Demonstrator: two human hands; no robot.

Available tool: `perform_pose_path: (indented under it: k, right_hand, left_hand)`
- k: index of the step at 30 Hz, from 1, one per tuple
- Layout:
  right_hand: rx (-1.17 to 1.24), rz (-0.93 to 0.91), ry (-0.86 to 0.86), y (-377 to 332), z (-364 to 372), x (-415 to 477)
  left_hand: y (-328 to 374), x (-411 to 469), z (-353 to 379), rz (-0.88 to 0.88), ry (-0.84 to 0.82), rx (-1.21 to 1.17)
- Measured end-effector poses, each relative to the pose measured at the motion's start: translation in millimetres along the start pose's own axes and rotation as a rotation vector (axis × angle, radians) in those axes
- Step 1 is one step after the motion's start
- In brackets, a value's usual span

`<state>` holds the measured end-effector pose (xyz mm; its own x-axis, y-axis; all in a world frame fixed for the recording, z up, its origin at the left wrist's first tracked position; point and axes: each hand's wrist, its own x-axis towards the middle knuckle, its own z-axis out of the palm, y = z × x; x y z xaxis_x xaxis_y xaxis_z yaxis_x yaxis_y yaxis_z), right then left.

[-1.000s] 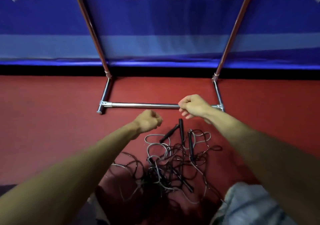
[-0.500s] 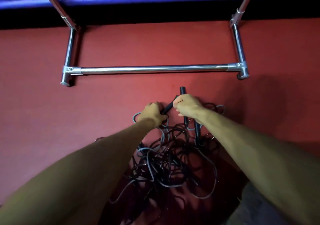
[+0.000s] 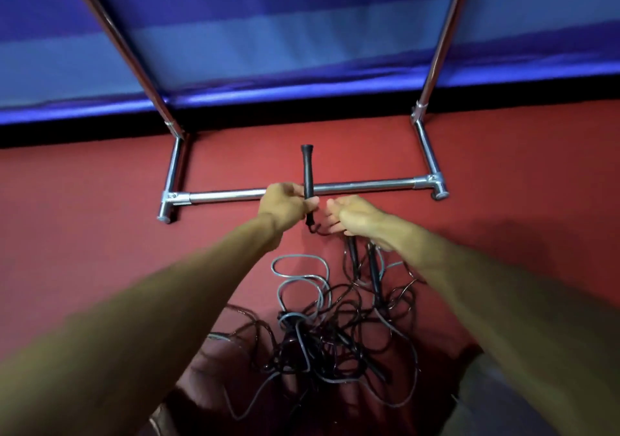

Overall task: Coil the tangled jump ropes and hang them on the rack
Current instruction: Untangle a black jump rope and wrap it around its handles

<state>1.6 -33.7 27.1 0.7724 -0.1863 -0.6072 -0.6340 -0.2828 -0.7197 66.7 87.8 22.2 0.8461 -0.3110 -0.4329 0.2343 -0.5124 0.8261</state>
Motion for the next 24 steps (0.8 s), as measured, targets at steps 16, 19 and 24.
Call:
perform_pose_path:
  k: [16,19,24]
  right_hand:
    - [0.251,-0.643,0.043,-127.0,-33.2,-195.8]
    - [0.293,-0.717,0.107,-133.5,-26.0,-215.2]
    - [0.236,-0.821,0.169,-148.5,-10.7,-231.2]
  left_hand:
    - [163.3,-186.4,-114.5,0.365,-0.139,-0.593]
    - [146.3,-203.0,-115.7,0.266,-0.068,-0.607]
    - [148.8,-221.7,-122.0,0.181,-0.076,-0.387]
